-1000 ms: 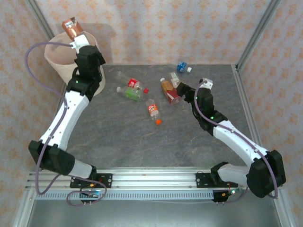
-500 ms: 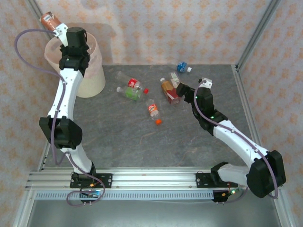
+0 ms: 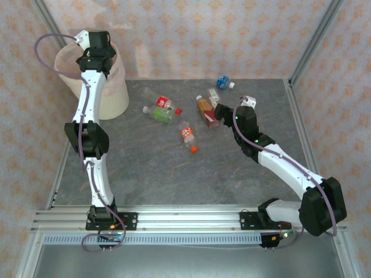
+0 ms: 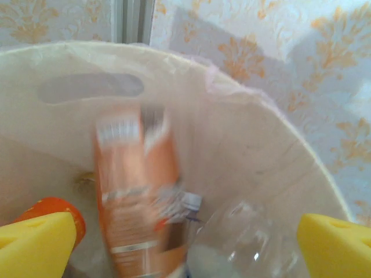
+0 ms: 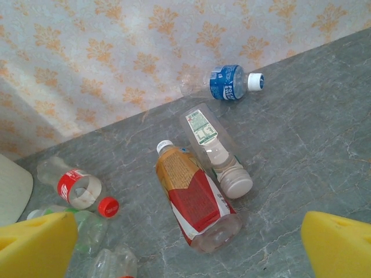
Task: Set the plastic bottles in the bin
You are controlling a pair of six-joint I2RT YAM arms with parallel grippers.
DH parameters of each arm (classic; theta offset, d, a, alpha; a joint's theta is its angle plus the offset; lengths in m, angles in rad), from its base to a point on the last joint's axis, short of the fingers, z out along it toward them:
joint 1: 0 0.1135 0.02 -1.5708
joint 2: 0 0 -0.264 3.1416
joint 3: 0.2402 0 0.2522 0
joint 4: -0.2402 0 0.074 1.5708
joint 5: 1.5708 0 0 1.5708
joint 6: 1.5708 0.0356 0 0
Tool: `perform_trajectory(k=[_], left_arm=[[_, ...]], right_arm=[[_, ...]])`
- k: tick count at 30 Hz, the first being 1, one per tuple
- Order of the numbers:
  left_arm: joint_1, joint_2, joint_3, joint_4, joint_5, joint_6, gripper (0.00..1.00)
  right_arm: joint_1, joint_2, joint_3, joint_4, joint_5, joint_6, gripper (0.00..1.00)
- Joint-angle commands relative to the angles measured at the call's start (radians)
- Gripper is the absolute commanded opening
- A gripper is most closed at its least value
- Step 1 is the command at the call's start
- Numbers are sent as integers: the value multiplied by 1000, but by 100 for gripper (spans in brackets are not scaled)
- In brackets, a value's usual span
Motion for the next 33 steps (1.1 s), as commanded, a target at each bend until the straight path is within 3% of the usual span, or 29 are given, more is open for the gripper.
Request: perform_trajectory(k=[1, 14, 26, 30, 33], left_arm=[[4, -92, -42, -21, 33, -23, 100], [-29, -340, -356, 122, 216, 1, 100], [-209, -549, -656, 226, 265, -35, 100], [-259, -626, -757, 238, 393, -121, 100], [-299, -692, -851, 267, 422, -145, 100]], right_arm=[[-5, 4, 29, -14, 37, -16, 99], [-9, 10, 1, 23, 5, 9, 99], [-2, 17, -65, 89, -235, -12, 99], [17, 31, -91, 91, -292, 3, 100], [30, 63, -101, 87, -326, 36, 97]])
